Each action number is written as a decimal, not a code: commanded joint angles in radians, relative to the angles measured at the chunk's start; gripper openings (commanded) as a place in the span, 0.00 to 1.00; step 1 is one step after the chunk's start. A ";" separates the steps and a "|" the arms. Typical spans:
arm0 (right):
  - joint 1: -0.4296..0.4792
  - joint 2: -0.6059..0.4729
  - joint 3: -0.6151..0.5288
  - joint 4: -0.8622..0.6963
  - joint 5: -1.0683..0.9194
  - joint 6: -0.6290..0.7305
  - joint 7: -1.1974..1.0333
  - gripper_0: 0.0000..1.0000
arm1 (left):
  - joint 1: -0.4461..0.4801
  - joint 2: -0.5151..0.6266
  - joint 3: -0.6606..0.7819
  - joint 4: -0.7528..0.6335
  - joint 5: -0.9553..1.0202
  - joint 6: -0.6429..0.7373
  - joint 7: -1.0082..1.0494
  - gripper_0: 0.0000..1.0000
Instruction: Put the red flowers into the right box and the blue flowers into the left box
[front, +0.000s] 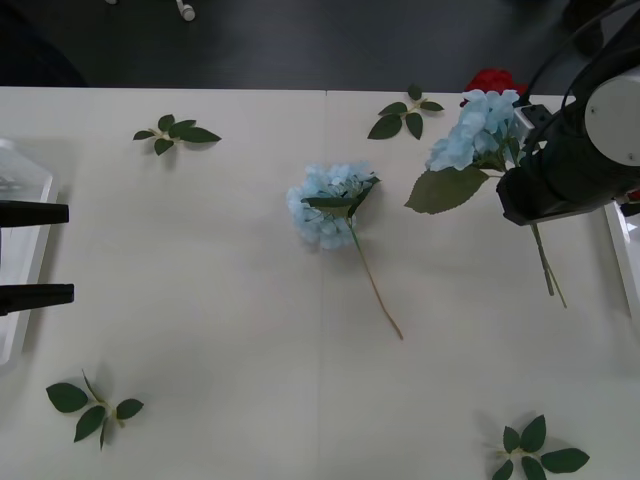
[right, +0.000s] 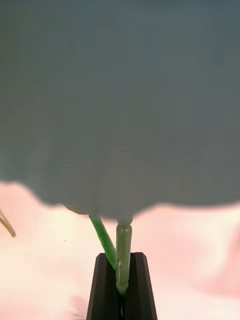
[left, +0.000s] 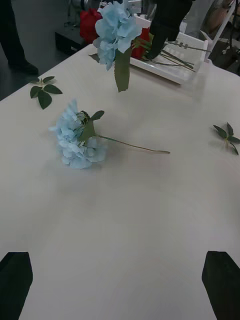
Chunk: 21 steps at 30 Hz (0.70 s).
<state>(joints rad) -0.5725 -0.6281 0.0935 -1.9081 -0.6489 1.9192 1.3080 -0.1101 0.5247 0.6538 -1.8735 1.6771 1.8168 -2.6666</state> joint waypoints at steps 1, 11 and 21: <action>-0.017 -0.036 -0.021 -0.029 -0.028 0.001 -0.036 0.00 | -0.014 0.017 0.012 -0.012 0.003 -0.010 -0.039 1.00; -0.017 -0.051 -0.038 -0.020 -0.049 0.001 0.039 1.00 | -0.014 0.017 0.012 -0.012 0.003 -0.010 -0.039 1.00; -0.017 -0.055 -0.069 -0.019 -0.048 0.001 0.071 1.00 | -0.014 0.017 0.012 -0.012 0.003 -0.010 -0.039 1.00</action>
<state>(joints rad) -0.5725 -0.6537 0.0261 -1.9080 -0.7042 1.9192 1.3576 -0.1101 0.5247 0.6538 -1.8735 1.6771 1.8168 -2.6666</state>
